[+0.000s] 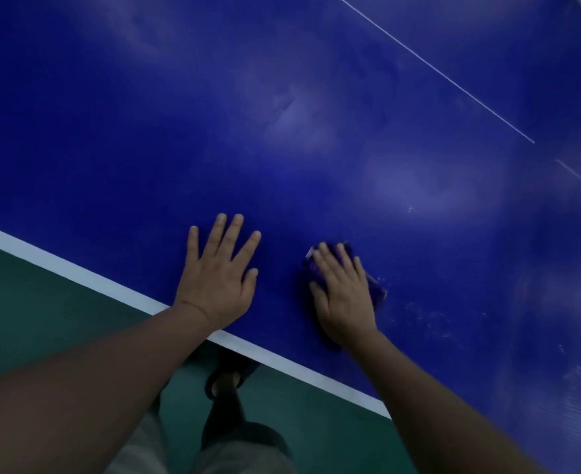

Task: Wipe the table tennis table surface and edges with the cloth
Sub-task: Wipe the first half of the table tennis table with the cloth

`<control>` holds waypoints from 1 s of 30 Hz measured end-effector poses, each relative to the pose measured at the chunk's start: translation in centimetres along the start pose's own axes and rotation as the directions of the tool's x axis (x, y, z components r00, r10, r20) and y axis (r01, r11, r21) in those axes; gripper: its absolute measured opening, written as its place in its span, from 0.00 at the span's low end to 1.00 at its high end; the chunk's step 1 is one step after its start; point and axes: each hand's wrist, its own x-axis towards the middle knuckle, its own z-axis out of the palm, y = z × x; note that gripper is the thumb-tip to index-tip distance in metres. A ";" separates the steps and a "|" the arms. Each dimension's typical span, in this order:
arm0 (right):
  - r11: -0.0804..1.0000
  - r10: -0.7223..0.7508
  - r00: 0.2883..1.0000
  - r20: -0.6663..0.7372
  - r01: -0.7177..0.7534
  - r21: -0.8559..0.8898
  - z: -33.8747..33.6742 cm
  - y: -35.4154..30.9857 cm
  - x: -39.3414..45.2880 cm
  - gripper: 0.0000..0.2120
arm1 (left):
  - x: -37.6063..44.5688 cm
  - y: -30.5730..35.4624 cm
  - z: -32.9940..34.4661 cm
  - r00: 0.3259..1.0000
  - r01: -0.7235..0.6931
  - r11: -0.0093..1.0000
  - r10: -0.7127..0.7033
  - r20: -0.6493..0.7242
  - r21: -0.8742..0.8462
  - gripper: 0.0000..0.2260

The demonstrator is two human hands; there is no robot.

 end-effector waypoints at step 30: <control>0.985 -0.174 0.983 -0.051 0.172 -0.030 -0.3 1.3 5.1 0.28 | 1.8 2.5 1.3 0.999 0.035 0.992 -0.031 -0.035 0.122 0.30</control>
